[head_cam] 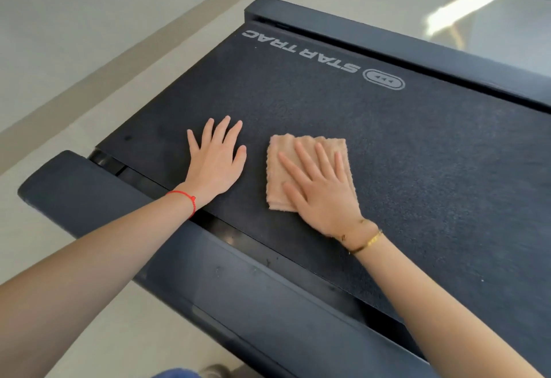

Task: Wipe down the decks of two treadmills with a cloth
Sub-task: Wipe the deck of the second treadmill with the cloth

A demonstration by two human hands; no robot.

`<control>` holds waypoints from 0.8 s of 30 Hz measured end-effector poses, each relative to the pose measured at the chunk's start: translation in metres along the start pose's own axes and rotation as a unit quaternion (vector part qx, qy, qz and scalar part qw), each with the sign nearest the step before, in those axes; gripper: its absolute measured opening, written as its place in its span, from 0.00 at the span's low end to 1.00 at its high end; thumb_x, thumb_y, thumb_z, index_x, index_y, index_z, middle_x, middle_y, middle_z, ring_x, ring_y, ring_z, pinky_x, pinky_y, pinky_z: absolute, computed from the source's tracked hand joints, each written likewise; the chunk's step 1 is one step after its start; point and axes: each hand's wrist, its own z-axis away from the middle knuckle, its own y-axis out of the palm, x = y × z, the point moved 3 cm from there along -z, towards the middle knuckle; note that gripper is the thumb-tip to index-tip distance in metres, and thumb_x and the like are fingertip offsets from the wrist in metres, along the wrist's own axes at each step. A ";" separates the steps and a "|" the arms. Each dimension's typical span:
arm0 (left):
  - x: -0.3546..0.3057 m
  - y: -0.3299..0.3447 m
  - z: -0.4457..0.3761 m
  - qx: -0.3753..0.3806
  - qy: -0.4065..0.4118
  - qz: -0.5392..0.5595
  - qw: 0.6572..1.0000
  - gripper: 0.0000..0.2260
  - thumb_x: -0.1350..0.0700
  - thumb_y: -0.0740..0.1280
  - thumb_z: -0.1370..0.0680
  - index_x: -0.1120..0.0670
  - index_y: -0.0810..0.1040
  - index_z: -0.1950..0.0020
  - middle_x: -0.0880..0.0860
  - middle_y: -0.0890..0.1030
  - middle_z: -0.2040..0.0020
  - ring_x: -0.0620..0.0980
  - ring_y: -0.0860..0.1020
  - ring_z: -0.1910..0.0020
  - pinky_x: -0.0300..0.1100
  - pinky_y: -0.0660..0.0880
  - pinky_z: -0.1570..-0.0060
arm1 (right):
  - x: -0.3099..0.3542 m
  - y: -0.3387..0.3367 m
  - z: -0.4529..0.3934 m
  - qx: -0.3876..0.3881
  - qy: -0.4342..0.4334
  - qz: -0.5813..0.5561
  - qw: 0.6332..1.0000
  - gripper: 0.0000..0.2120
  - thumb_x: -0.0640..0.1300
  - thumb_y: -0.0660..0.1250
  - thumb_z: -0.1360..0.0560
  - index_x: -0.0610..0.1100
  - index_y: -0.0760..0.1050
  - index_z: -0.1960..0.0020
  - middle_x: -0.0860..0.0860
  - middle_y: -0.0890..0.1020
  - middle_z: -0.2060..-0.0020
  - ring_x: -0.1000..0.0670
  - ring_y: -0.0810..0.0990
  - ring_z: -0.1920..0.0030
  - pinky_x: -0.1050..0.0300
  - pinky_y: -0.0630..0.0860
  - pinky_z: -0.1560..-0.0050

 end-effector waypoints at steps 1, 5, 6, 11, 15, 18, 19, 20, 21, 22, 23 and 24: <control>-0.007 0.001 0.000 0.002 0.006 0.004 1.000 0.25 0.47 0.53 0.16 0.49 0.55 0.19 0.51 0.54 0.19 0.57 0.48 0.20 0.68 0.45 0.26 | 0.006 0.001 0.013 0.001 -0.021 0.001 1.000 0.27 0.62 0.40 0.18 0.62 0.44 0.20 0.55 0.46 0.19 0.42 0.41 0.20 0.41 0.35 0.23; -0.035 0.007 -0.002 0.008 0.031 0.026 0.999 0.25 0.46 0.54 0.17 0.48 0.56 0.20 0.50 0.54 0.19 0.56 0.48 0.20 0.68 0.44 0.26 | 0.009 0.006 0.057 -0.005 -0.056 -0.010 0.998 0.26 0.62 0.42 0.17 0.62 0.46 0.20 0.56 0.48 0.19 0.43 0.44 0.20 0.39 0.40 0.22; -0.044 0.009 -0.001 0.010 0.045 0.027 0.999 0.25 0.46 0.54 0.17 0.48 0.56 0.20 0.50 0.55 0.19 0.56 0.48 0.20 0.68 0.44 0.26 | 0.005 0.006 0.066 -0.006 -0.055 -0.014 0.998 0.26 0.62 0.43 0.17 0.62 0.46 0.20 0.56 0.48 0.19 0.44 0.44 0.20 0.39 0.41 0.22; -0.082 0.018 0.003 0.018 0.080 0.030 0.996 0.25 0.46 0.53 0.17 0.47 0.55 0.19 0.50 0.54 0.19 0.55 0.47 0.20 0.68 0.43 0.26 | -0.051 0.000 0.083 -0.014 0.043 -0.016 0.999 0.27 0.64 0.39 0.19 0.63 0.47 0.21 0.57 0.47 0.20 0.45 0.43 0.20 0.42 0.40 0.22; -0.097 0.023 0.007 0.012 0.103 0.018 0.994 0.25 0.47 0.52 0.17 0.48 0.55 0.19 0.51 0.54 0.19 0.55 0.48 0.20 0.68 0.43 0.25 | -0.092 -0.007 0.062 -0.029 0.184 -0.022 0.982 0.27 0.62 0.43 0.18 0.60 0.50 0.20 0.54 0.49 0.19 0.43 0.44 0.20 0.40 0.39 0.23; -0.098 0.024 0.008 0.006 0.104 0.018 0.994 0.25 0.47 0.52 0.17 0.48 0.56 0.19 0.52 0.55 0.19 0.55 0.49 0.20 0.68 0.44 0.26 | -0.085 -0.006 0.059 -0.031 0.193 -0.017 0.980 0.27 0.61 0.44 0.18 0.60 0.49 0.20 0.53 0.49 0.19 0.42 0.43 0.20 0.39 0.37 0.23; -0.098 0.024 0.008 0.004 0.102 0.016 0.995 0.25 0.46 0.52 0.17 0.48 0.56 0.19 0.52 0.55 0.19 0.56 0.49 0.20 0.68 0.45 0.25 | -0.079 -0.005 0.063 -0.027 0.178 -0.015 0.984 0.28 0.62 0.43 0.19 0.60 0.49 0.20 0.53 0.49 0.19 0.42 0.43 0.20 0.39 0.37 0.23; -0.098 0.024 0.008 0.003 0.102 0.013 0.995 0.25 0.46 0.52 0.17 0.48 0.56 0.19 0.52 0.55 0.19 0.56 0.49 0.20 0.68 0.45 0.25 | -0.073 -0.005 0.070 -0.022 0.159 -0.013 0.987 0.29 0.63 0.40 0.20 0.60 0.49 0.20 0.53 0.49 0.19 0.42 0.43 0.20 0.40 0.37 0.23; -0.098 0.024 0.009 0.003 0.102 0.011 0.995 0.25 0.46 0.52 0.17 0.48 0.56 0.19 0.52 0.55 0.19 0.56 0.49 0.20 0.68 0.45 0.25 | -0.066 -0.005 0.079 -0.016 0.140 -0.011 0.990 0.29 0.64 0.39 0.21 0.61 0.49 0.20 0.54 0.49 0.19 0.42 0.43 0.20 0.40 0.36 0.23; -0.098 0.025 0.009 0.003 0.103 0.010 0.995 0.25 0.46 0.52 0.17 0.48 0.56 0.19 0.52 0.55 0.19 0.56 0.49 0.20 0.68 0.46 0.25 | -0.061 -0.005 0.088 -0.012 0.124 -0.009 0.992 0.29 0.64 0.38 0.21 0.61 0.49 0.20 0.54 0.49 0.19 0.42 0.43 0.20 0.41 0.35 0.23; -0.098 0.025 0.009 0.003 0.103 0.011 0.995 0.25 0.46 0.52 0.17 0.48 0.55 0.19 0.52 0.55 0.19 0.56 0.49 0.20 0.68 0.46 0.25 | -0.056 -0.004 0.098 -0.011 0.113 -0.006 0.994 0.29 0.64 0.39 0.20 0.61 0.48 0.20 0.55 0.48 0.19 0.43 0.43 0.20 0.42 0.35 0.23; -0.099 0.024 0.010 0.004 0.105 0.010 0.994 0.25 0.46 0.52 0.17 0.48 0.55 0.19 0.52 0.55 0.19 0.56 0.49 0.20 0.68 0.46 0.25 | -0.053 -0.003 0.107 -0.010 0.105 -0.004 0.994 0.28 0.64 0.40 0.20 0.62 0.48 0.20 0.56 0.48 0.19 0.43 0.43 0.20 0.43 0.35 0.23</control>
